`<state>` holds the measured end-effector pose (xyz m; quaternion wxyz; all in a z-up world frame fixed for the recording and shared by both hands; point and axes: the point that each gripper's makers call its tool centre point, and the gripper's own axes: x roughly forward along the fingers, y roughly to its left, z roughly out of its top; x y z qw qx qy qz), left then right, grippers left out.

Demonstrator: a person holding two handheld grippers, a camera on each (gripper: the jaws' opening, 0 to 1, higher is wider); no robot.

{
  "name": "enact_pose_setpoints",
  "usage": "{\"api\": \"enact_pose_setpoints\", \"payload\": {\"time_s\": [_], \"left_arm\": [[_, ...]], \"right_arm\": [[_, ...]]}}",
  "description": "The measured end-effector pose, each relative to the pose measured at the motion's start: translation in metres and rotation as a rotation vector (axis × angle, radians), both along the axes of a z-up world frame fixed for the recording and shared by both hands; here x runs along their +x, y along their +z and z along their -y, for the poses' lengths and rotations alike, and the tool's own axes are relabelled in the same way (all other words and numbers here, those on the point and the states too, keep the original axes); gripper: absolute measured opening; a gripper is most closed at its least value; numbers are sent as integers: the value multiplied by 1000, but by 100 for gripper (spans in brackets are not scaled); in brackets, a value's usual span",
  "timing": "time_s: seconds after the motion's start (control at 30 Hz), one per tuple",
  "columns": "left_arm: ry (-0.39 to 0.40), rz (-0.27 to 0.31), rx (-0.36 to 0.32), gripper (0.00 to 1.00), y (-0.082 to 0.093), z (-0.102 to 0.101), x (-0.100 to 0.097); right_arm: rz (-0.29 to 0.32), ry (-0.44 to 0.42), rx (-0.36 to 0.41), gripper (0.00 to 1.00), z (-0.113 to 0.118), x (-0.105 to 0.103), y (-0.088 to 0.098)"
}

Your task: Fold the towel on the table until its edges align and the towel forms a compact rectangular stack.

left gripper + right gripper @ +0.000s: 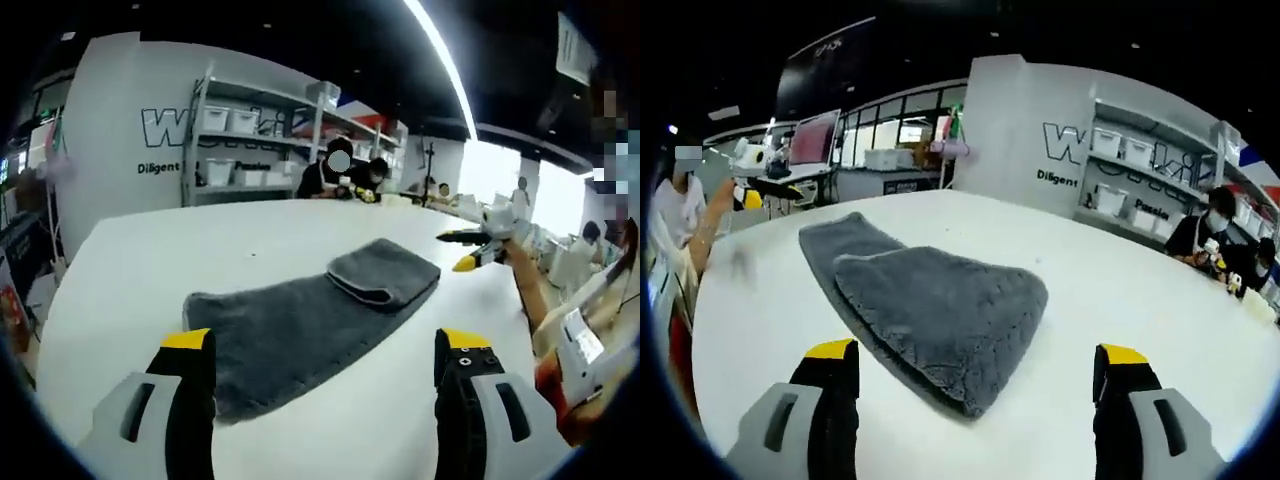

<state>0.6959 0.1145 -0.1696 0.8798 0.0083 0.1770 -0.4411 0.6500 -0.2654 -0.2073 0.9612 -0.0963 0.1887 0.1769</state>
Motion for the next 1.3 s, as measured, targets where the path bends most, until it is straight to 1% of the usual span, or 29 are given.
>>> {"api": "enact_pose_setpoints", "payload": {"time_s": [0.03,0.07,0.13,0.17,0.2,0.23,0.33,0.43,0.57,0.67,0.73,0.77,0.9,1.07,1.13,1.3], "left_arm": [[-7,-3,6,88,-1,6,-1],[-16,-6,15,88,-3,15,-1],[-31,-17,14,88,-6,31,-2],[-35,-37,6,88,-7,38,-2],[-30,-75,-4,88,-10,45,-4],[-30,-102,-19,88,-13,57,-4],[-74,-144,-40,87,-17,80,-8],[-109,-200,-77,86,-21,101,-14],[-99,-245,-113,82,-25,116,-13],[-85,-268,-125,77,-29,125,-12],[-94,-299,-151,75,-32,135,-17],[-100,-319,-174,74,-31,141,-20],[-101,-340,-192,68,-35,155,-20],[-52,-353,-185,64,-46,165,-10],[-31,-352,-174,62,-52,169,-7],[-12,-335,-148,58,-63,178,-1]], "right_arm": [[-19,-9,-2,99,1,-3,-5],[-23,-10,-11,99,1,-4,-6],[-12,-16,-29,99,1,-5,-6],[-12,-17,-30,99,1,-5,-6],[-14,-16,-30,99,2,-5,-6],[-14,-15,-27,99,0,-6,-6],[9,-21,-35,99,0,-7,0],[35,-18,-35,99,-4,-9,5],[55,6,-30,99,-13,-11,9],[59,15,-55,99,-17,-12,9],[66,19,-64,99,-21,-13,10],[69,27,-62,99,-23,-13,11],[86,56,-38,99,-31,-15,16],[96,56,-36,99,-32,-14,18],[98,56,-31,99,-32,-15,18],[99,71,-28,99,-36,-15,17]]}}
